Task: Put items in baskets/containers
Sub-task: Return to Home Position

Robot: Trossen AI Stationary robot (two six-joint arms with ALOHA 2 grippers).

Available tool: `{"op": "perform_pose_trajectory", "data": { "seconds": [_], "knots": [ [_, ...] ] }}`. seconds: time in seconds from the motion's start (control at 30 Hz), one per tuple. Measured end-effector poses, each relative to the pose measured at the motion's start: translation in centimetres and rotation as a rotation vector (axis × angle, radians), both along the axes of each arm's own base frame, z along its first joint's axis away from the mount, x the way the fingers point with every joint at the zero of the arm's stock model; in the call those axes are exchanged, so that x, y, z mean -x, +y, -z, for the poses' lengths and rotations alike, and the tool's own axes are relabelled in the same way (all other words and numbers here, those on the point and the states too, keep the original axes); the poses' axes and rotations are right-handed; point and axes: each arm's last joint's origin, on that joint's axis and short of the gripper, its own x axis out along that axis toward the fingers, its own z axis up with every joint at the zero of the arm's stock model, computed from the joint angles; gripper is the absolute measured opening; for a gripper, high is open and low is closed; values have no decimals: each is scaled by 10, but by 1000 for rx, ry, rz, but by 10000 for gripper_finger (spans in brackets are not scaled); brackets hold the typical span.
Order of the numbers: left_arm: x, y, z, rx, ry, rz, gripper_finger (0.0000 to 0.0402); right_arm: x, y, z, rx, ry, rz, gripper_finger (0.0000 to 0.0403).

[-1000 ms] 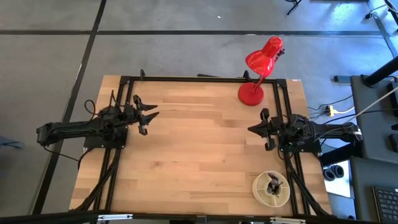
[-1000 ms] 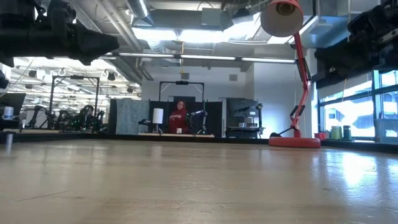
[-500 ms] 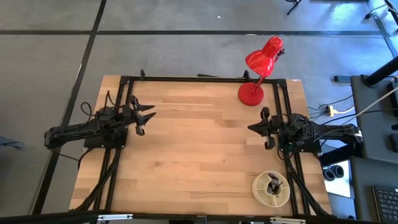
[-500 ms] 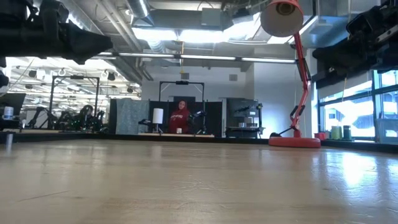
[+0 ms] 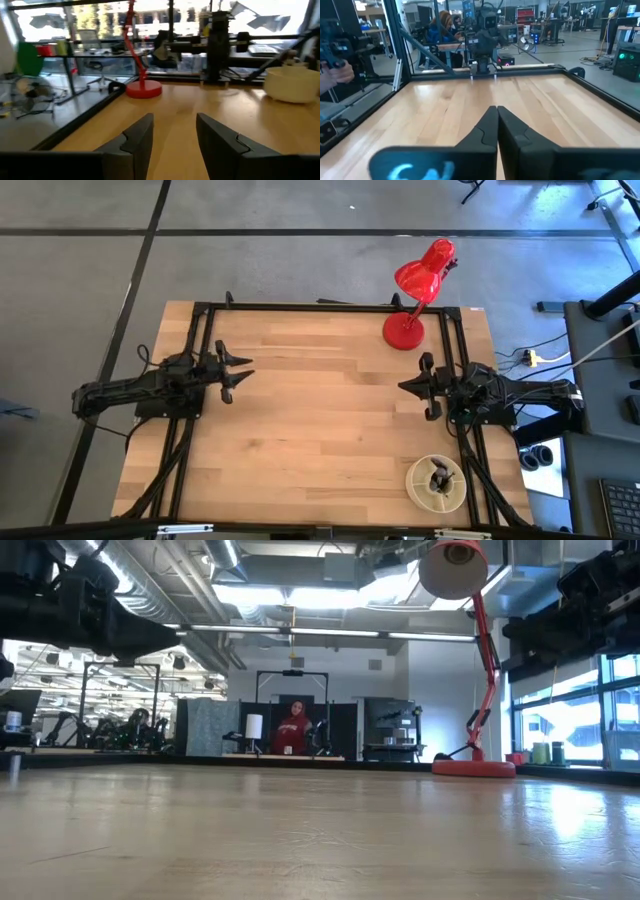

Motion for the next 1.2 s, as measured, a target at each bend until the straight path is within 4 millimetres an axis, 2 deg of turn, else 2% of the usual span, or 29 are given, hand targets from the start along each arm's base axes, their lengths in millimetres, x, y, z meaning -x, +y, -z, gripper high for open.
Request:
{"op": "perform_pose_trajectory", "data": {
  "seconds": [0.13,0.53,1.2],
  "knots": [
    [-1,-2,1,7,10,59,145,0,0,1,9,15,1,4],
    [-1,-2,1,86,-17,56,145,0,0,2,2,17,9,34],
    [0,-1,0,85,-19,54,144,0,0,6,-1,62,9,36]
  ]
}}
